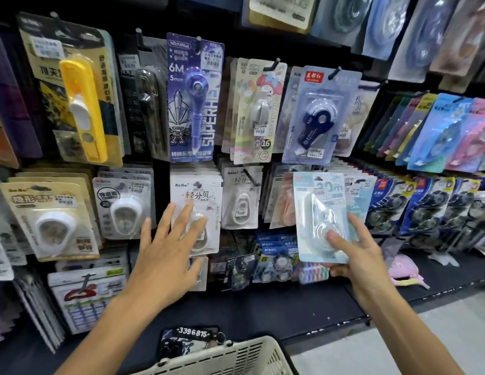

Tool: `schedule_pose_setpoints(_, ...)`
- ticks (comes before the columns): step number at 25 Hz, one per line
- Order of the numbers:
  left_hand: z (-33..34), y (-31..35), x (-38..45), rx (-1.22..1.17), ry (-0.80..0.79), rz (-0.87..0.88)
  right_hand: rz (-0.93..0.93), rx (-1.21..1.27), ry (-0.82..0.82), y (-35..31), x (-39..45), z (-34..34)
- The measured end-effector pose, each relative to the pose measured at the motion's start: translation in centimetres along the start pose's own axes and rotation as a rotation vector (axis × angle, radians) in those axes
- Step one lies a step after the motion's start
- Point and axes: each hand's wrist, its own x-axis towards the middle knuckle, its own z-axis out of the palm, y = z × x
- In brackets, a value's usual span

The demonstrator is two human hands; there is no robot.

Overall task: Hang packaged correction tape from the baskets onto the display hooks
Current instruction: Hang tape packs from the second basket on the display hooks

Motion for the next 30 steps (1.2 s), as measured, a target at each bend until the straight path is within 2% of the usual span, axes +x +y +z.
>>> schedule_pose_setpoints(4, 0.3, -0.1, 0.0, 0.031, 0.033, -0.019, 0.008, 0.022, -0.021, 1.0, -0.4, -0.2)
schedule_pose_setpoints(7, 0.3, -0.5, -0.1, 0.079, -0.002, -0.028, 0.017, -0.025, -0.005, 1.2, -0.3, 0.6)
schedule_pose_setpoints(12, 0.4, -0.9, -0.3, 0.085, -0.022, -0.014, -0.01, 0.116, 0.039, 0.8, 0.1, 1.2)
schedule_pose_setpoints(18, 0.3, -1.0, -0.2, 0.054, -0.038, -0.006, 0.041, 0.109, 0.056, 0.8, 0.0, 0.1)
schedule_pose_setpoints(22, 0.5, -0.8, -0.2, 0.069, -0.037, 0.0, 0.073, -0.185, -0.05, 0.3, 1.2, 1.3)
schedule_pose_setpoints(23, 0.5, -0.8, -0.2, 0.067, -0.043, 0.0, 0.056, -0.338, -0.051, 0.4, 1.4, 1.6)
schedule_pose_setpoints(25, 0.4, -0.9, -0.3, 0.059, -0.047, -0.005, -0.142, -0.795, -0.054, 1.4, 2.0, 2.1)
schedule_pose_setpoints(27, 0.4, -0.9, -0.4, 0.054, -0.051, -0.004, -0.384, -1.135, -0.14, 2.0, 3.1, 3.0)
schedule_pose_setpoints(28, 0.5, -0.9, -0.4, 0.052, -0.053, 0.0, -0.427, -1.251, -0.205, 2.1, 4.1, 3.5)
schedule_pose_setpoints(30, 0.6, -0.9, -0.4, 0.046, -0.043, 0.015, -0.389, -1.401, -0.291, 1.9, 6.3, 4.9)
